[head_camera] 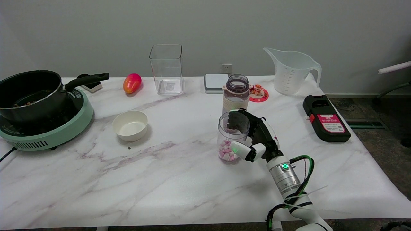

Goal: Pick up the measuring cup.

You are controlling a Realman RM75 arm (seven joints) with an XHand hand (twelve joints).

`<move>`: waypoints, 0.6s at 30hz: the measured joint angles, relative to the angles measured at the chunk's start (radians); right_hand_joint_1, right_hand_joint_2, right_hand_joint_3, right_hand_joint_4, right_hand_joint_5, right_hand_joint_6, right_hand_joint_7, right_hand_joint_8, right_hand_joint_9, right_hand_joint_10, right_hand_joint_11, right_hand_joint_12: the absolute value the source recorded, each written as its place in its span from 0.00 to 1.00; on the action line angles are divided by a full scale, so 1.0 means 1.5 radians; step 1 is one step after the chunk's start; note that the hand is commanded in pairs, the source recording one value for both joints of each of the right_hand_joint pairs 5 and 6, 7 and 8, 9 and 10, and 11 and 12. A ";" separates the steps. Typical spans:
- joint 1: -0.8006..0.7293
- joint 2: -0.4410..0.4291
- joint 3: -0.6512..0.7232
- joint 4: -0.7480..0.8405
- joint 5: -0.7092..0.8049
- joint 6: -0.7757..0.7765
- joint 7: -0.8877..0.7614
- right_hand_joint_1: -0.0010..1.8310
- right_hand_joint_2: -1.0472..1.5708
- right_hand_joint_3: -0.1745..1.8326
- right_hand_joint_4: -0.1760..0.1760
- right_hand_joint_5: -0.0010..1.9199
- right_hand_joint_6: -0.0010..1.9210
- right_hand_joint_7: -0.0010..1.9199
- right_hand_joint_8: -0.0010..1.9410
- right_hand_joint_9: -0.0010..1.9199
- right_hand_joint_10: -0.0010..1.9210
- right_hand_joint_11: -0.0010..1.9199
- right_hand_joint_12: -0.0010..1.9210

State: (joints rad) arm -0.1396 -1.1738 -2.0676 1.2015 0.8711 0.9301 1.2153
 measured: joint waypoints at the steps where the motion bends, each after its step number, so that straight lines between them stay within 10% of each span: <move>1: 0.000 0.000 0.000 0.000 -0.001 0.000 0.001 0.67 0.28 0.74 0.50 0.37 0.37 0.32 0.32 0.31 0.31 0.33 0.33; 16: -0.003 -0.001 0.001 -0.001 -0.006 -0.006 0.009 0.73 0.42 0.60 0.50 0.38 0.38 0.36 0.36 0.34 0.34 0.42 0.42; 18: -0.003 -0.001 0.001 -0.001 -0.006 -0.009 0.009 0.74 0.51 0.50 0.50 0.38 0.38 0.45 0.45 0.46 0.46 0.45 0.45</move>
State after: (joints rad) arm -0.1445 -1.1748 -2.0654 1.1993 0.8616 0.9167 1.2289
